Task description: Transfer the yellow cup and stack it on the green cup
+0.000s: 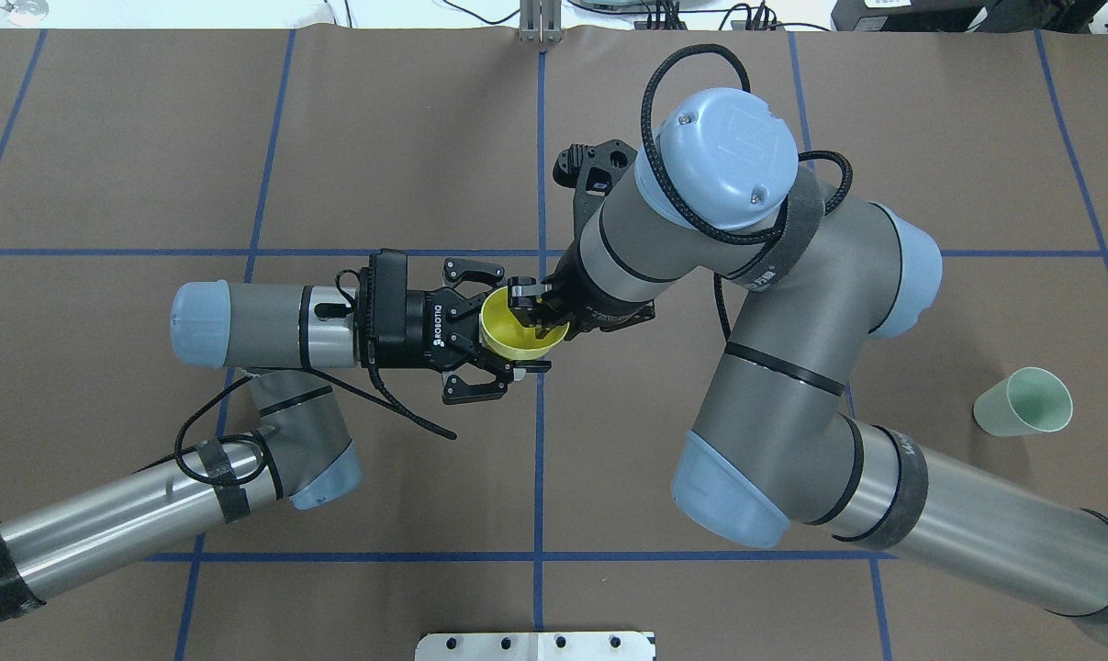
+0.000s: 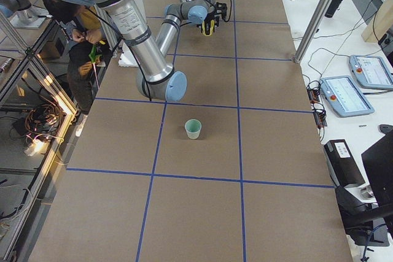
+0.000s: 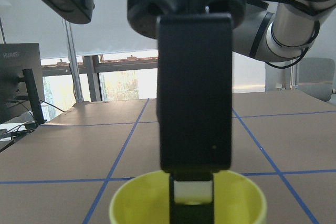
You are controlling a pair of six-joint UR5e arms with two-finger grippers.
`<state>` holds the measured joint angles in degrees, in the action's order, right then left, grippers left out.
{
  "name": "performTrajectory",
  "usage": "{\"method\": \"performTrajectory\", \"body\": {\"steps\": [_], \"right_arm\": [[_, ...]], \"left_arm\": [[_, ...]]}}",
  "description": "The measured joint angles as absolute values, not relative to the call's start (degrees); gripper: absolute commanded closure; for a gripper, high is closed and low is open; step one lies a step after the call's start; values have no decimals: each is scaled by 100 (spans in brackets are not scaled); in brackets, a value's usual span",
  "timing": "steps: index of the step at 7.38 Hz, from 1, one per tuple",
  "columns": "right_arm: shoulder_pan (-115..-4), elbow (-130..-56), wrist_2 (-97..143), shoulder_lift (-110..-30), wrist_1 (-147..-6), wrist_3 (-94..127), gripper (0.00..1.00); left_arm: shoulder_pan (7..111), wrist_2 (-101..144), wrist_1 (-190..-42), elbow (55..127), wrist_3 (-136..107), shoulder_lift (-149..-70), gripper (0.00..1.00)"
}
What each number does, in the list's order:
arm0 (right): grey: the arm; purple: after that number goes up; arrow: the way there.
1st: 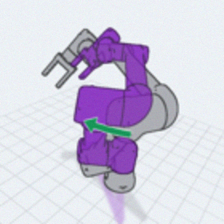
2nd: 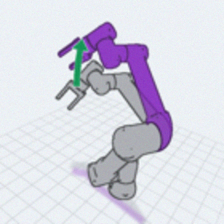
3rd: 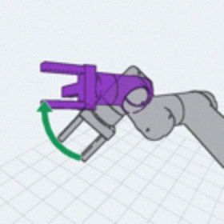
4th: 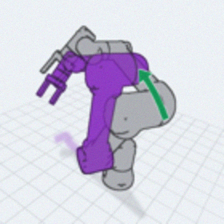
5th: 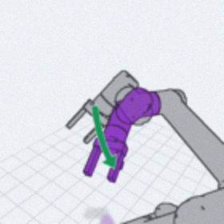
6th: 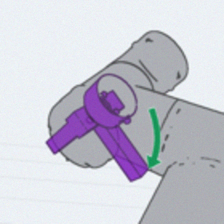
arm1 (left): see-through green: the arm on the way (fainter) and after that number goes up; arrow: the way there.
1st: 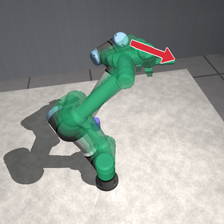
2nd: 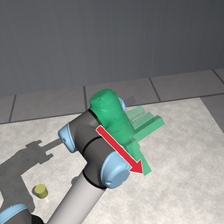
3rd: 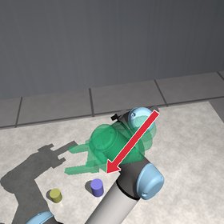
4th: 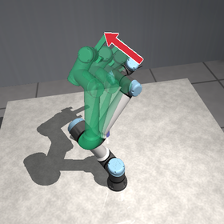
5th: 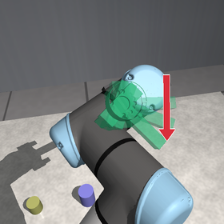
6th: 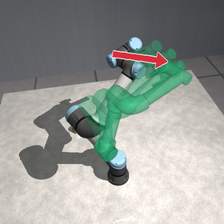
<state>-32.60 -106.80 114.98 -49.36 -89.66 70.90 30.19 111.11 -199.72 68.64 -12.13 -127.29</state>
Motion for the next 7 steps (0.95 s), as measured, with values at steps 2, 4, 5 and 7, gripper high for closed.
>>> {"method": "performTrajectory", "body": {"steps": [2, 4, 5, 7], "right_arm": [[-3311, -10684, 11512, -4966, -8973, 7060, 100], [-3405, -10702, 11544, -5048, -9038, 7058, 100], [-3444, -10720, 11551, -5093, -9078, 7058, 100], [-3625, -10773, 11563, -5251, -9102, 7058, 100]], "left_arm": [[3014, 11118, -19976, 6864, -1213, -12726, 0], [3015, 11104, -19977, 6864, -1213, -12720, 0], [3015, 11063, -19976, 6867, -1213, -12719, 0], [3016, 10835, -19949, 6872, -1214, -12723, 1]]}}
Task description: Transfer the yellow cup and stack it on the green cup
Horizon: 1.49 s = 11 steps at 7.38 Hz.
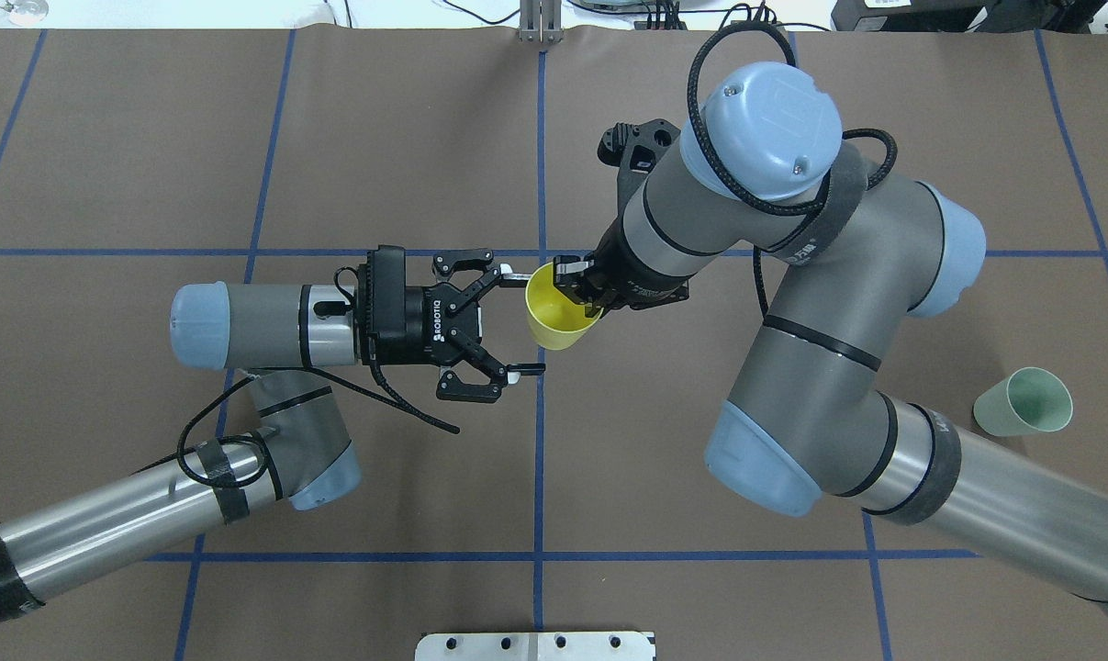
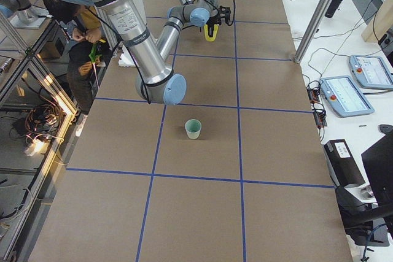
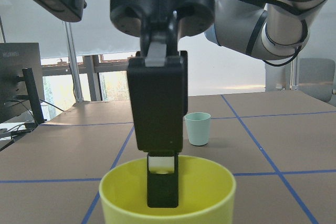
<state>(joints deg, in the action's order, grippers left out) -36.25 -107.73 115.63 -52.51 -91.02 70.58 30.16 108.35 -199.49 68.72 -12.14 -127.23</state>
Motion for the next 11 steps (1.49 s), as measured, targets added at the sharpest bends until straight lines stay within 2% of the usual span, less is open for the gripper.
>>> {"method": "performTrajectory", "body": {"steps": [6, 9, 11], "right_arm": [[-5364, -10824, 11932, -5951, -9231, 6500, 100], [-6113, -10729, 12248, -6378, -9237, 5652, 100], [-6304, -10624, 12290, -6454, -9235, 5392, 100]], "left_arm": [[3144, 10093, -19651, 6880, -1232, -12694, 1], [3665, 9919, -18726, 6944, -1239, -12633, 1], [4315, 9996, -17570, 7163, -1216, -12525, 1]]}}
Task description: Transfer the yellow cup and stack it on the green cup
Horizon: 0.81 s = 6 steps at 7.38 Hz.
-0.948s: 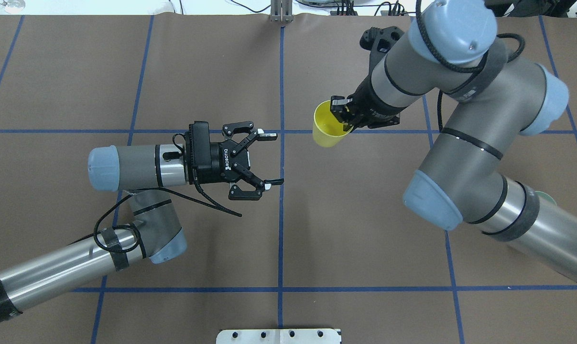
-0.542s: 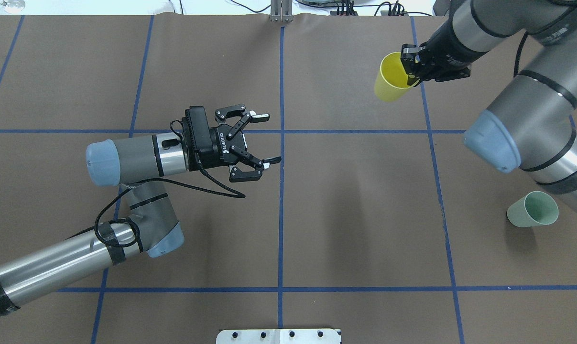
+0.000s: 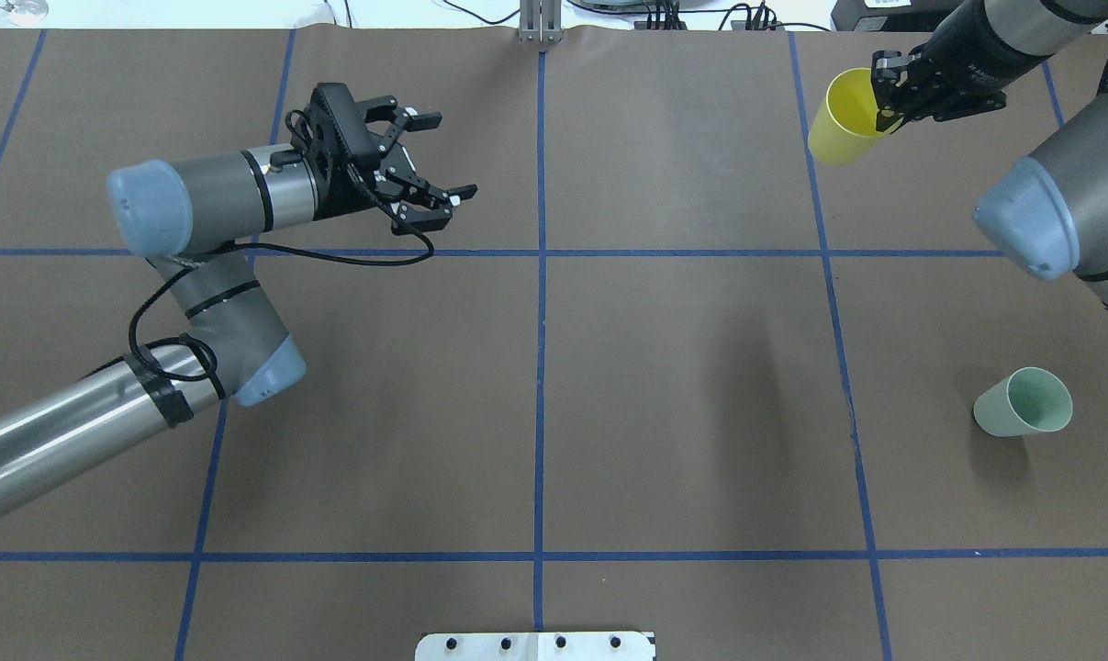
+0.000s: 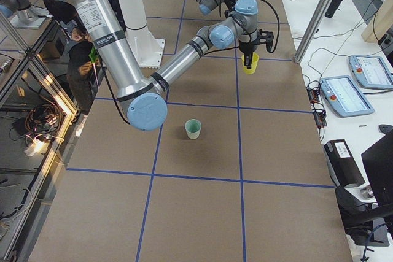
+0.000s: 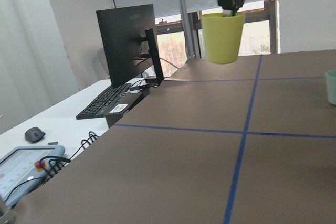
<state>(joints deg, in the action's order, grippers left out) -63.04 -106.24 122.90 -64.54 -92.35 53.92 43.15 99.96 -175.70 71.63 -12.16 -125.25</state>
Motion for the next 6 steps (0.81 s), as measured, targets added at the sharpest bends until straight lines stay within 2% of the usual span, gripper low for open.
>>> {"method": "performTrajectory", "body": {"steps": [2, 6], "right_arm": [[-6449, -10612, 12353, -6591, -9230, 5179, 100], [-6819, -10667, 12712, -7057, -9226, 4245, 100]], "left_arm": [[5008, 10571, -16240, 7476, -1127, -12295, 0], [6426, 11807, -14026, 7568, -932, -11483, 0]]}}
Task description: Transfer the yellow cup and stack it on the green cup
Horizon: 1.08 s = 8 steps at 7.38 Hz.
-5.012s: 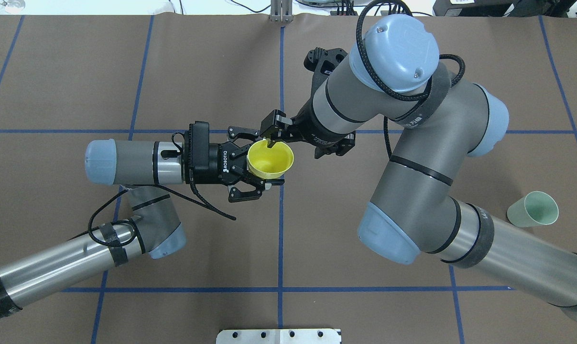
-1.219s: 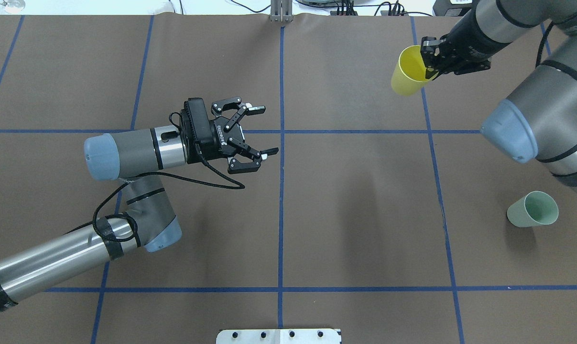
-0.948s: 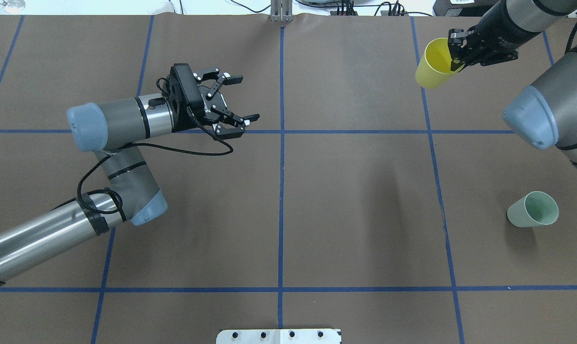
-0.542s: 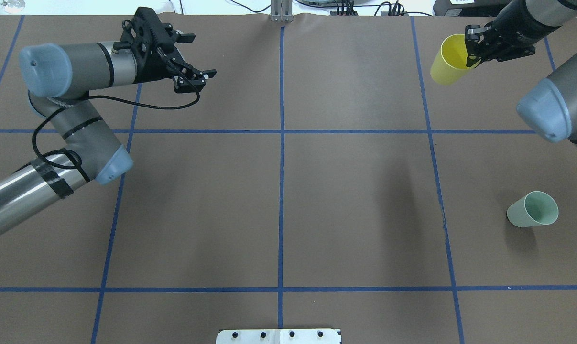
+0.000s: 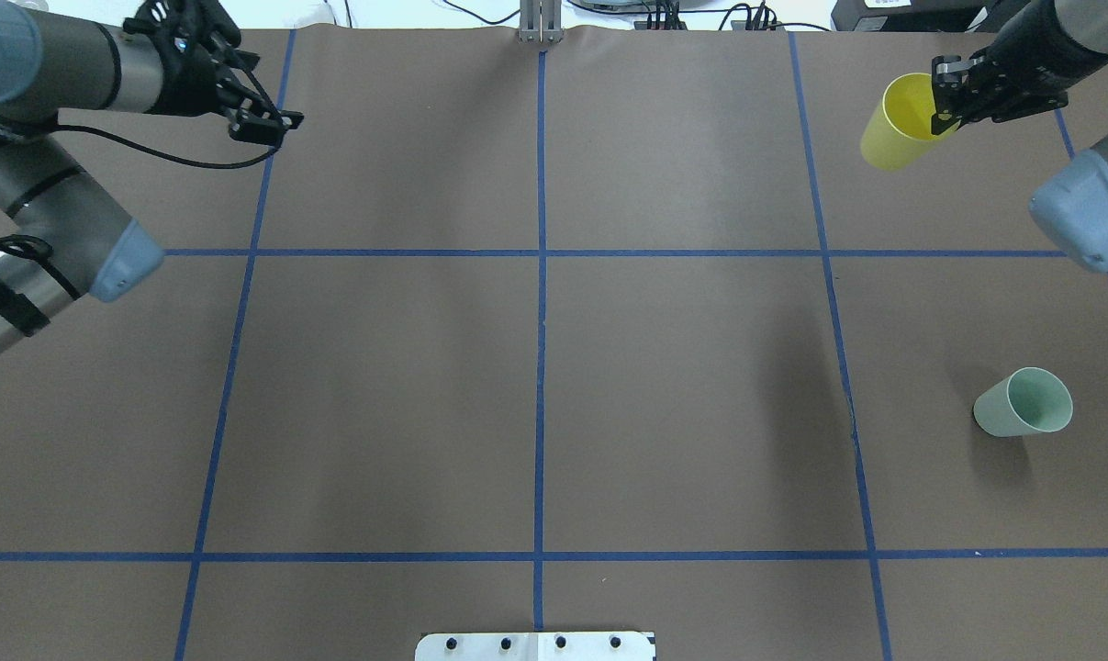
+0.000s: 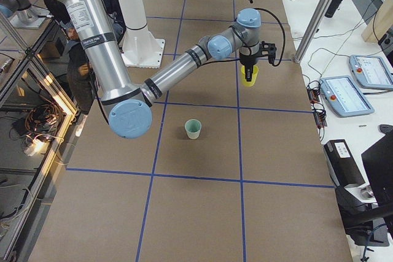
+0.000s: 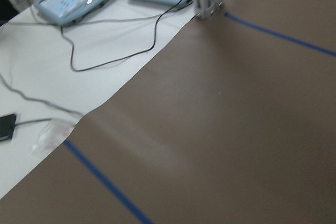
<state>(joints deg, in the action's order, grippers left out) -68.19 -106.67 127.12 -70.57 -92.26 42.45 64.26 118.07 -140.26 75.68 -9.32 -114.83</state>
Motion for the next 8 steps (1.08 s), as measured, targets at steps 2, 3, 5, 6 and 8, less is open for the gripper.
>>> {"method": "performTrajectory", "body": {"steps": [2, 3, 5, 6, 8], "right_arm": [[-6949, -10838, 12926, -7426, -9204, 3810, 100], [-6973, -10966, 12959, -7627, -9197, 3612, 100], [-7020, -11202, 12979, -7913, -9194, 3438, 100], [-7034, -11311, 12983, -8031, -9193, 3403, 100], [-7053, -11507, 13003, -8303, -9191, 3186, 100]], "left_arm": [[7263, 12477, -12861, 7705, -704, -11035, 0], [7598, 12594, -12371, 7796, -676, -10762, 0], [8114, 12591, -11676, 7865, -647, -10280, 0], [8228, 12508, -11531, 7895, -606, -10032, 0], [8269, 12449, -11154, 7949, -306, -9512, 0]]}}
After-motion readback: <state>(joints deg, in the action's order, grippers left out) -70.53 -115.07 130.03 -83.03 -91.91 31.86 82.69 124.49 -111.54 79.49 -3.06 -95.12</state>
